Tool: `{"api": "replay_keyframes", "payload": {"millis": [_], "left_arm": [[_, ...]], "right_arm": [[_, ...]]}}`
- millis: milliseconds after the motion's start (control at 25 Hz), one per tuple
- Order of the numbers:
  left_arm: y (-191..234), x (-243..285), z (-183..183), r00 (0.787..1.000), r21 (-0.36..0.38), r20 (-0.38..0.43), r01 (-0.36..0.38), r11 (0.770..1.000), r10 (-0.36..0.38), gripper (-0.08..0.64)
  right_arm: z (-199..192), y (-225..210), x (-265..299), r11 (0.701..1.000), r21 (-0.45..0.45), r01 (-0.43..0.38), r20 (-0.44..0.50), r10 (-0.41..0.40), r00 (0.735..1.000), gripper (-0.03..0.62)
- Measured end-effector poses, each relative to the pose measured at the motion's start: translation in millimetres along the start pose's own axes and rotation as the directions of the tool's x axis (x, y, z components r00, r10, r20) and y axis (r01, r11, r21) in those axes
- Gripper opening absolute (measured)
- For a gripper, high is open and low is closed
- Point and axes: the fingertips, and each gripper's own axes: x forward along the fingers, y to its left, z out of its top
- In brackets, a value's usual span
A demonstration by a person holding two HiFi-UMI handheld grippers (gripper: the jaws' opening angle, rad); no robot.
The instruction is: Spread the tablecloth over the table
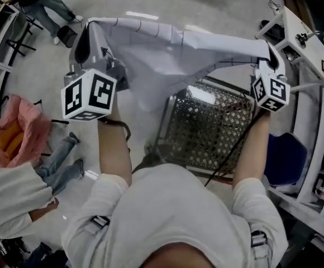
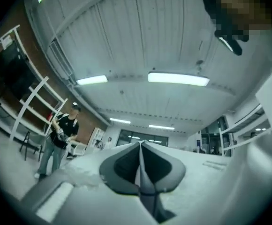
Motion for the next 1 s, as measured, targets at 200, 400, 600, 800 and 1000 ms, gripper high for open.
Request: {"api": "replay_keyframes", "payload": {"millis": [200,400,600,800,1000], "left_arm": [[-103.5,-3.6,-19.7,0.989,0.126,-0.054,0.146,0.981,-0.140,0.023],[-134.1,-33.8,-139.4,0.945,0.155,-0.315,0.141,0.978,-0.087,0.023],[-63.0,-83.0,-172.6,0.909,0.106,-0.411,-0.031,0.994,0.073,0.023],[28.6,-144.7,-121.7,0.908,0.100,-0.330,-0.237,0.966,0.257,0.023],[94.6,-212.1,-52.3,0.880,0.160,-0.211,-0.399,0.903,0.426,0.023]], "right_arm": [[-9.0,-37.1,-46.7,0.991,0.132,0.025,0.008,-0.026,1.000,0.006],[-32.4,66.5,-36.2,0.963,0.200,-0.180,-0.001,0.184,0.983,0.006],[-37.2,189.6,-16.3,0.870,0.284,-0.403,0.023,0.414,0.910,0.006],[-21.2,322.2,-7.5,0.745,0.315,-0.587,0.046,0.606,0.794,0.006],[7.6,469.4,-40.4,0.536,0.289,-0.793,0.088,0.810,0.579,0.006]]}}
